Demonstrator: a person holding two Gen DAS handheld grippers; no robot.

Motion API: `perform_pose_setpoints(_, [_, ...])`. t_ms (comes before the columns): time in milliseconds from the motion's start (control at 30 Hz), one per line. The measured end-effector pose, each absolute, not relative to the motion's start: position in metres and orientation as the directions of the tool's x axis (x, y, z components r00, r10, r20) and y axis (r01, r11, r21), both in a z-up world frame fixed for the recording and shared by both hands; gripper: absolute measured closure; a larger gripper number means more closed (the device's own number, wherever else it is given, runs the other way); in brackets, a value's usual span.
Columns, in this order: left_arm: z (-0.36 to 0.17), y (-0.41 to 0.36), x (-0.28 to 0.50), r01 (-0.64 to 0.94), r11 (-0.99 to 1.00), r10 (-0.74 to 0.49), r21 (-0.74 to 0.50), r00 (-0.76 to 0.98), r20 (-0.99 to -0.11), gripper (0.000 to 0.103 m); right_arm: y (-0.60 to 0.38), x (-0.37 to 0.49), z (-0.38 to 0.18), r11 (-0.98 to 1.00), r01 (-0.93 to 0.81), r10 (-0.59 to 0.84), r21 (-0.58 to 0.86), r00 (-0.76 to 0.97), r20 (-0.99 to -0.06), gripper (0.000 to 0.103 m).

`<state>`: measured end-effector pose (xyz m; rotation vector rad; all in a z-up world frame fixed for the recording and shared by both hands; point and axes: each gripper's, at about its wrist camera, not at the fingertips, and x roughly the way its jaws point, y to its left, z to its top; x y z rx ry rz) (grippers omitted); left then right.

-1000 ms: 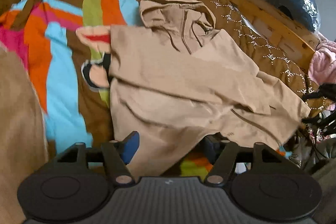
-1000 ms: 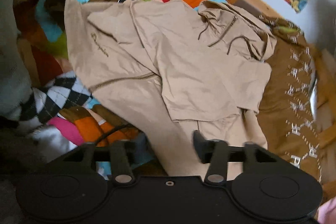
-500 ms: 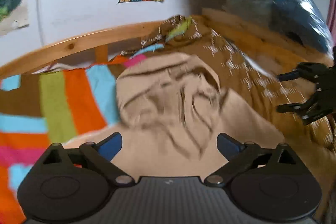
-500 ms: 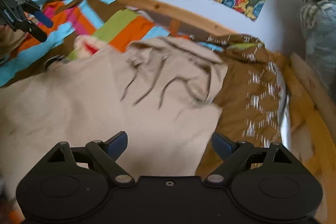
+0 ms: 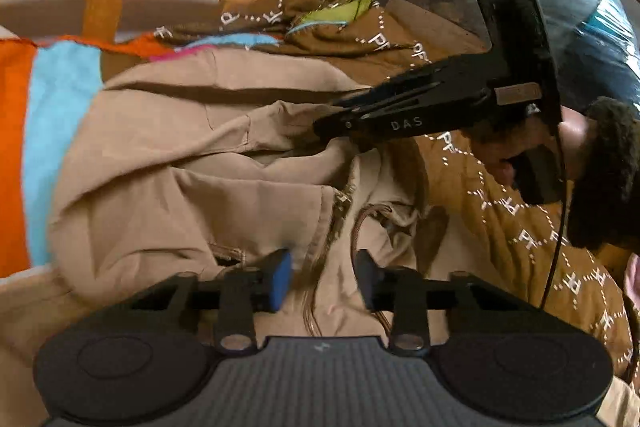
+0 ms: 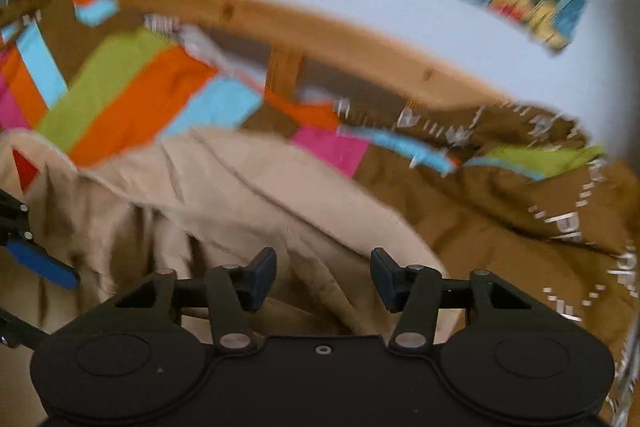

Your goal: Fold large clothes

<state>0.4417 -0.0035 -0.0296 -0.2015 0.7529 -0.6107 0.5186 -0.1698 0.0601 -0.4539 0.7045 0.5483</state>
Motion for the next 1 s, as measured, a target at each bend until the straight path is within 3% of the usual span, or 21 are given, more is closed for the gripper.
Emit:
perform_pose_setpoints(33, [-0.033,-0.005,0.446,0.434,0.818,-0.574,-0.377,0.574,-0.584,0.079,-0.169,0.524,0.054,0.765,-0.615,0.308,-0.192,0.612,-0.729,0.062])
perform_pose_setpoints(100, [-0.04,-0.006,0.457,0.396,0.835,-0.551,-0.383,0.586,-0.594,0.083,-0.172,0.535,0.045,0.777,-0.613,0.306,-0.141,0.565,-0.766,0.091])
perform_pose_setpoints(167, [-0.046,-0.001,0.469,0.352,0.832,-0.553,-0.428,0.583,-0.596,0.085,-0.176,0.533,0.046,0.789,-0.601,0.329,-0.131,0.592,-0.736,0.093])
perform_pose_setpoints(300, [-0.06,0.01,0.49,0.231,0.807,-0.569,-0.543,0.551,-0.611,0.085,-0.185,0.491,0.076,0.8,-0.579,0.416,-0.157,0.724,-0.55,0.096])
perform_pose_setpoints(400, [-0.065,0.016,0.487,0.198,0.788,-0.58,-0.583,0.557,-0.595,0.084,-0.189,0.448,0.091,0.753,-0.607,0.476,-0.255,0.77,-0.425,0.096])
perform_pose_setpoints(733, [-0.039,0.053,0.398,0.313,0.808,-0.58,-0.499,0.568,-0.584,0.077,-0.186,0.385,0.0,0.573,-0.697,0.404,-0.431,0.698,-0.591,0.097])
perform_pose_setpoints(1000, [-0.011,0.043,0.433,0.362,0.804,-0.583,-0.472,0.635,-0.507,0.077,-0.186,0.403,-0.041,0.515,-0.684,0.335,-0.516,0.715,-0.614,0.096])
